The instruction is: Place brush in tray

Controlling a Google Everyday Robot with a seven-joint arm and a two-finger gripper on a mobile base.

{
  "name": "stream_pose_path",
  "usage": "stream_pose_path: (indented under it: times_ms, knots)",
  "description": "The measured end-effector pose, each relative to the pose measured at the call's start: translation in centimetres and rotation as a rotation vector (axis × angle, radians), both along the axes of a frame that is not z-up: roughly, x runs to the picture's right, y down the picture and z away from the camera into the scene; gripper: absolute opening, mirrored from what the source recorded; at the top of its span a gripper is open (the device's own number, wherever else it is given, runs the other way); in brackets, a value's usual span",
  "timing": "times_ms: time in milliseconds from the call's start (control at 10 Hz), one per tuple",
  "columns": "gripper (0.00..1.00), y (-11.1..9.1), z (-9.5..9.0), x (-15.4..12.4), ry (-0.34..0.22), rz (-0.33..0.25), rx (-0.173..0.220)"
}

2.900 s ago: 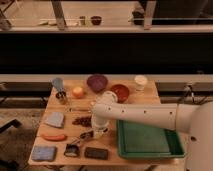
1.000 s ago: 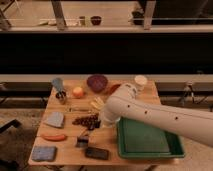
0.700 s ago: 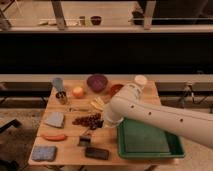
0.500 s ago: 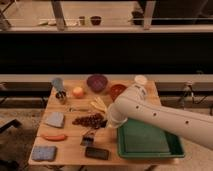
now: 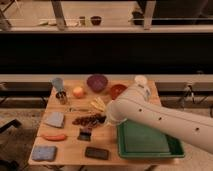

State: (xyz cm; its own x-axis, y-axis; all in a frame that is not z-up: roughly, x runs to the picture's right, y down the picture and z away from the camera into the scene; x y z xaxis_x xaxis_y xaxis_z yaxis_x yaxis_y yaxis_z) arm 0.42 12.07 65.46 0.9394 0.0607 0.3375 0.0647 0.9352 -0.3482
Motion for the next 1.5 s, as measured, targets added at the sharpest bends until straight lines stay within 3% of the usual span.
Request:
stream_pose_path:
  times_ms: [200,400,1000,1200,1400,1500]
  knots:
    - [0.0,-2.0,-1.7,1.1,0.02,0.03,0.05]
    - [0.0,-3.2,-2.2,3.7,0.049,0.068,0.072]
    - [0.0,-6.2,-5.0,18.7,0.211,0.248,0.117]
    - [0.0,-6.1,-5.1,22.0,0.259,0.237,0.079]
    - [0.0,-5.3,-3.8,23.1,0.296,0.156,0.008]
    - [0.0,-4.6,-3.0,24.0,0.295,0.147,-0.015]
